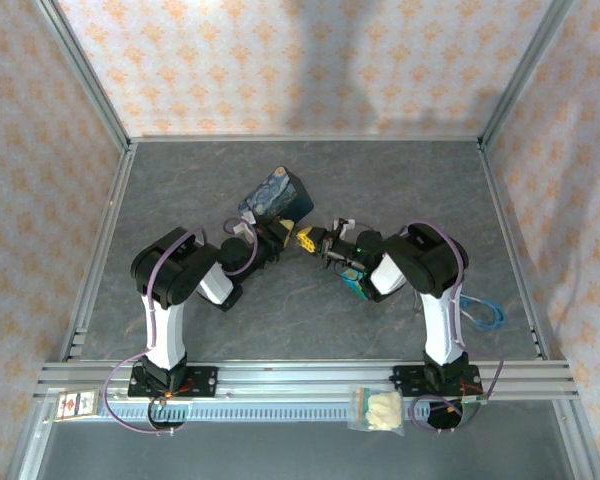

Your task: Unlock a padlock with a key

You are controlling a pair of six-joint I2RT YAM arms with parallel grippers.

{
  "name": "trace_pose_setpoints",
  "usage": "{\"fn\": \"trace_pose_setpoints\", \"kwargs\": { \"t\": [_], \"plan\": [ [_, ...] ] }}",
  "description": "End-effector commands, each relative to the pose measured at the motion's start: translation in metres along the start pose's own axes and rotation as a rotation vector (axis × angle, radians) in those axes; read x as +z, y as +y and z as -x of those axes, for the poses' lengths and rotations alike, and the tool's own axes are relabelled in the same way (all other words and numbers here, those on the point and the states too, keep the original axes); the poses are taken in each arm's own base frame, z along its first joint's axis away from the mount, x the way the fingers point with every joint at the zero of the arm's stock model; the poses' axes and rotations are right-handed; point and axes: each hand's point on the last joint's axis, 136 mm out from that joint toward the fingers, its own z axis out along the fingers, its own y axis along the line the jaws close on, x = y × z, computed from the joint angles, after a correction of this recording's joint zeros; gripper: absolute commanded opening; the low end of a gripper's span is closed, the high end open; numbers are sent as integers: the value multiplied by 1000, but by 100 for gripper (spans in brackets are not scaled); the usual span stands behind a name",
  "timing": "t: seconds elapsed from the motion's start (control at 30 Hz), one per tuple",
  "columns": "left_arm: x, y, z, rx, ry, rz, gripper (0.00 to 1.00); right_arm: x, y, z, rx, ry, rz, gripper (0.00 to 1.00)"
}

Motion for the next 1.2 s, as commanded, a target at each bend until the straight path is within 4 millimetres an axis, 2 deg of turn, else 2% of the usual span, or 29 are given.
{"fn": "trace_pose_setpoints", "kwargs": {
  "t": [0.0, 0.1, 0.23, 0.37, 0.43, 0.63, 0.9, 1.07, 1.17],
  "plan": [
    [-7, -60, -31, 114, 96, -269, 0, 3, 46, -24, 167, 82, 174, 0],
    [-5, -61, -31, 154, 88, -277, 0, 6, 59, -36, 268, 114, 216, 0],
    [-7, -70, -27, 208, 51, -295, 0, 10, 74, -41, 372, 117, 285, 0],
    [-5, -70, -26, 212, 49, -298, 0, 17, 81, -44, 356, 137, 308, 0],
    [-4, -69, -25, 203, 46, -294, 0, 20, 83, -45, 301, 140, 300, 0],
    [-8, -61, -12, 148, -8, -263, 0, 24, 68, -29, 76, 61, 176, 0],
    [-6, -55, 2, 61, -64, -247, 0, 25, 45, -7, -259, -71, -69, 30],
    [-6, -54, 5, 49, -77, -238, 0, 11, 33, 7, -461, -165, -206, 36],
    [-6, -54, 6, 45, -78, -235, 0, 10, 37, 1, -509, -142, -180, 39]
  ]
}}
